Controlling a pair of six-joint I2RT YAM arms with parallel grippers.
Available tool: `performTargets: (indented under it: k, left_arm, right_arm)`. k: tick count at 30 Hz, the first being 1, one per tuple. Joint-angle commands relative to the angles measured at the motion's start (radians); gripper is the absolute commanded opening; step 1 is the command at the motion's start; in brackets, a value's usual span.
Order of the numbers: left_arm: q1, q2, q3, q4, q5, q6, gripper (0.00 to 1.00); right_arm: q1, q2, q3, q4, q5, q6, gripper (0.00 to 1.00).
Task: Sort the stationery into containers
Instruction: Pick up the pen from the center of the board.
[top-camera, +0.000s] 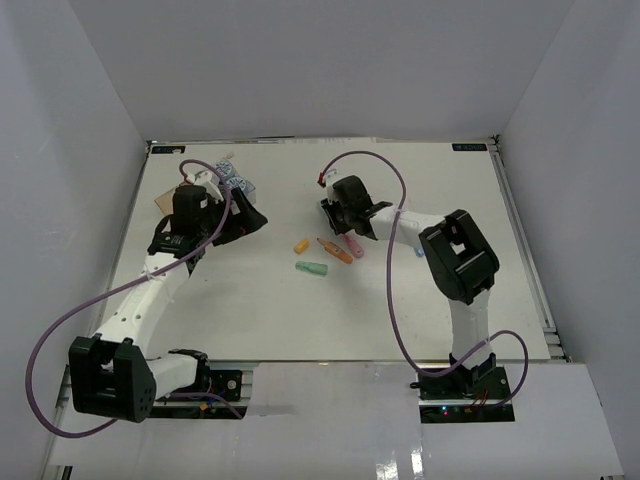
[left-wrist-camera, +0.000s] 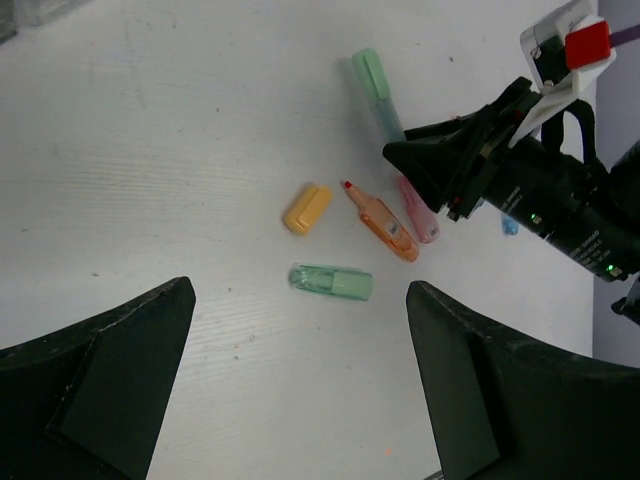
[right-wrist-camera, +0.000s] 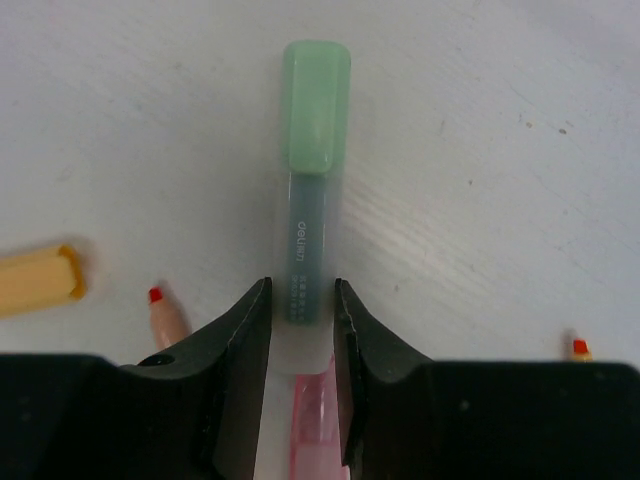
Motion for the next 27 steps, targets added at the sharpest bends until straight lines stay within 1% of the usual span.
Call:
performTargets:
  k: [1,2,4,5,6,9,11,16,17,22,23,26,27]
  left_arm:
    - [-0.043,0.008,0.058,0.056,-0.015,-0.091,0.98]
    - [-0.067,0.015,0.056,0.068,-0.019,-0.109,0.98]
    - [-0.096,0.025,0.050,0.120,-0.036,-0.146,0.98]
    - [-0.128,0.028,0.047,0.134,-0.061,-0.175,0.98]
    - [-0.145,0.040,0.047,0.158,-0.071,-0.186,0.98]
    - [-0.202,0.071,0.061,0.192,-0.118,-0.218,0.96]
    - [-0.244,0.085,0.072,0.200,-0.153,-0.229,0.95]
    - [-0.310,0.129,0.111,0.219,-0.184,-0.240,0.87]
    - [-0.329,0.135,0.116,0.217,-0.190,-0.238,0.84]
    - [-0.362,0.151,0.130,0.215,-0.213,-0.237,0.70]
    - [-0.363,0.157,0.131,0.215,-0.214,-0.237,0.63]
    - [-0.374,0.164,0.137,0.217,-0.222,-0.237,0.49]
    - [-0.376,0.166,0.139,0.217,-0.225,-0.235,0.39]
  right_arm:
    - [0.059,-0.174,-0.069,0.114,-0.004,-0.013,0.21]
    - [0.086,-0.208,-0.130,0.134,0.000,-0.007,0.21]
    - [0.114,-0.298,-0.193,0.193,0.003,0.020,0.22]
    - [0.141,-0.358,-0.227,0.217,0.003,0.047,0.22]
    - [0.154,-0.389,-0.288,0.240,0.000,0.062,0.22]
    - [0.201,-0.485,-0.382,0.303,-0.010,0.122,0.23]
    - [0.224,-0.548,-0.425,0.355,-0.015,0.162,0.24]
    - [0.246,-0.609,-0.483,0.402,-0.041,0.211,0.25]
    - [0.249,-0.615,-0.488,0.409,-0.043,0.219,0.25]
    - [0.252,-0.630,-0.497,0.433,-0.052,0.231,0.25]
    - [0.252,-0.632,-0.503,0.439,-0.055,0.231,0.26]
    - [0.252,-0.632,-0.505,0.444,-0.064,0.236,0.26]
    - [0.252,-0.633,-0.506,0.447,-0.066,0.240,0.26]
